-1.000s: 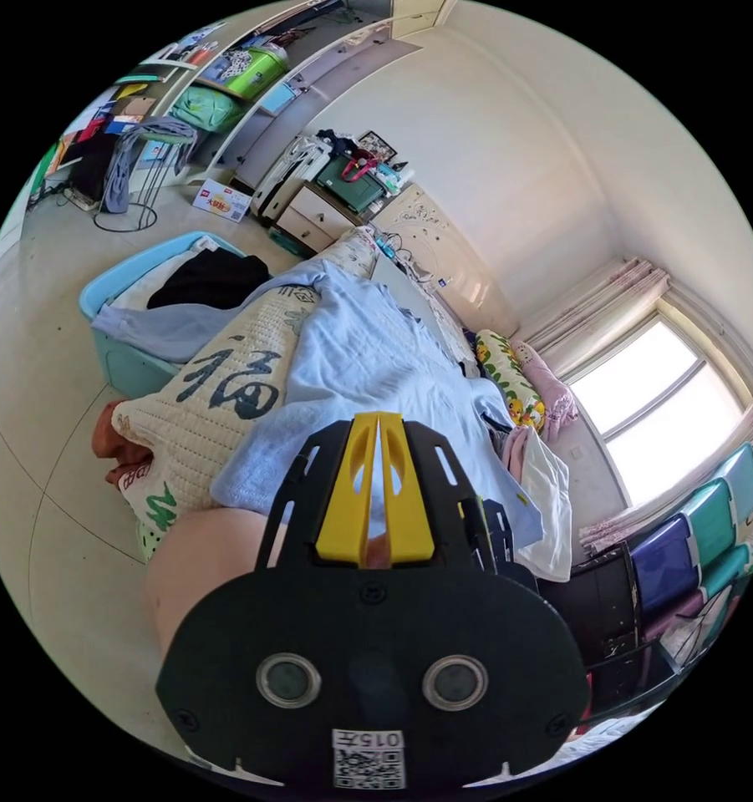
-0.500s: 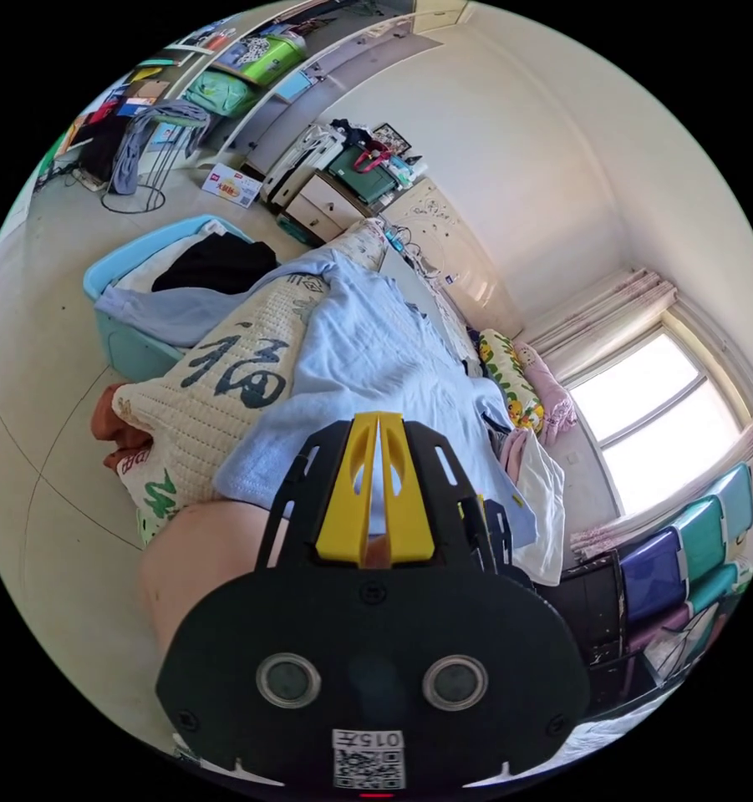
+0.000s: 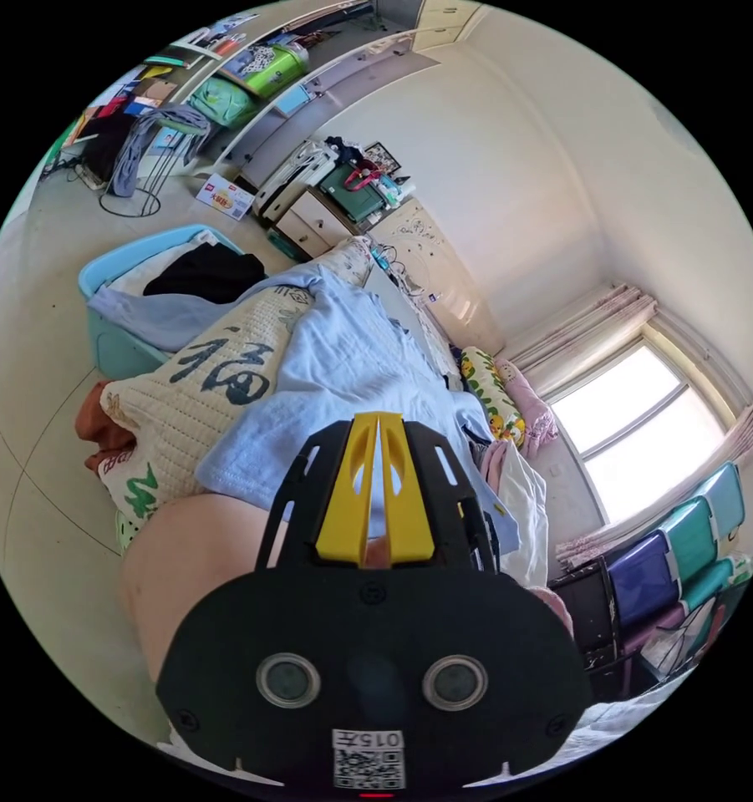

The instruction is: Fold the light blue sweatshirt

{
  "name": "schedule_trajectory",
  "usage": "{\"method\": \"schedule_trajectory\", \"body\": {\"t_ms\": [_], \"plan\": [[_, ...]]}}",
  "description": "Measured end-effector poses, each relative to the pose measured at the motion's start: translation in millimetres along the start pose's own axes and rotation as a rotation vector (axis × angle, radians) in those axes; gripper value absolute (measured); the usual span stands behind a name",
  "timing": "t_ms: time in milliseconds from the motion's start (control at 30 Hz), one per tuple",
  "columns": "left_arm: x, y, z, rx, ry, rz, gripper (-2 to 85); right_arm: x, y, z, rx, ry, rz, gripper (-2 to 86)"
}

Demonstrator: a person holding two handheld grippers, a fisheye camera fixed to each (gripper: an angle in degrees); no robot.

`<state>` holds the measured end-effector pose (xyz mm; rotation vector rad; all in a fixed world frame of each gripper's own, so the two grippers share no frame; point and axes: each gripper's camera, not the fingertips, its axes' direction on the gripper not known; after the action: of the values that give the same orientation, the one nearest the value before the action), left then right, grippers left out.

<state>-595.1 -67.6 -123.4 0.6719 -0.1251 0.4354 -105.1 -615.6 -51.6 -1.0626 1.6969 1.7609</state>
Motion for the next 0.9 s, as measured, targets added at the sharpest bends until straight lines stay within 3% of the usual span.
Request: {"method": "schedule_trajectory", "body": {"t_ms": [200, 300, 467, 667, 767, 833, 900], "plan": [[20.4, 9.1, -7.0, 0.022, 0.04, 0.028, -0.9, -83.5, 38.0, 47.8, 0.058, -0.143, 0.017, -1.0], [41.9, 15.4, -10.4, 0.049, 0.067, 0.089, -0.9, -124.0, 59.1, 78.6, 0.136, -0.333, 0.009, -0.9], [89.5, 16.4, -15.2, 0.062, 0.132, 0.301, -0.7, -189.3, 101.1, 143.2, 0.21, -0.548, 0.006, 2.1], [97.2, -12.3, -46.1, 0.013, -0.194, 0.526, 0.8, -198.0, 206.8, 289.8, 0.141, -1.114, 0.297, 1.5], [78.3, -36.0, -50.2, -0.085, -0.331, 0.479, 6.9, -220.8, 278.4, 370.0, 0.159, -1.36, 0.441, -0.1], [65.7, -48.7, -48.4, -0.139, -0.354, 0.427, 10.4, -240.3, 323.1, 411.0, 0.239, -1.518, 0.544, -0.4], [56.0, -61.6, -42.7, -0.219, -0.299, 0.389, 11.3, -262.2, 359.4, 440.4, 0.293, -1.554, 0.63, -0.5]]}}
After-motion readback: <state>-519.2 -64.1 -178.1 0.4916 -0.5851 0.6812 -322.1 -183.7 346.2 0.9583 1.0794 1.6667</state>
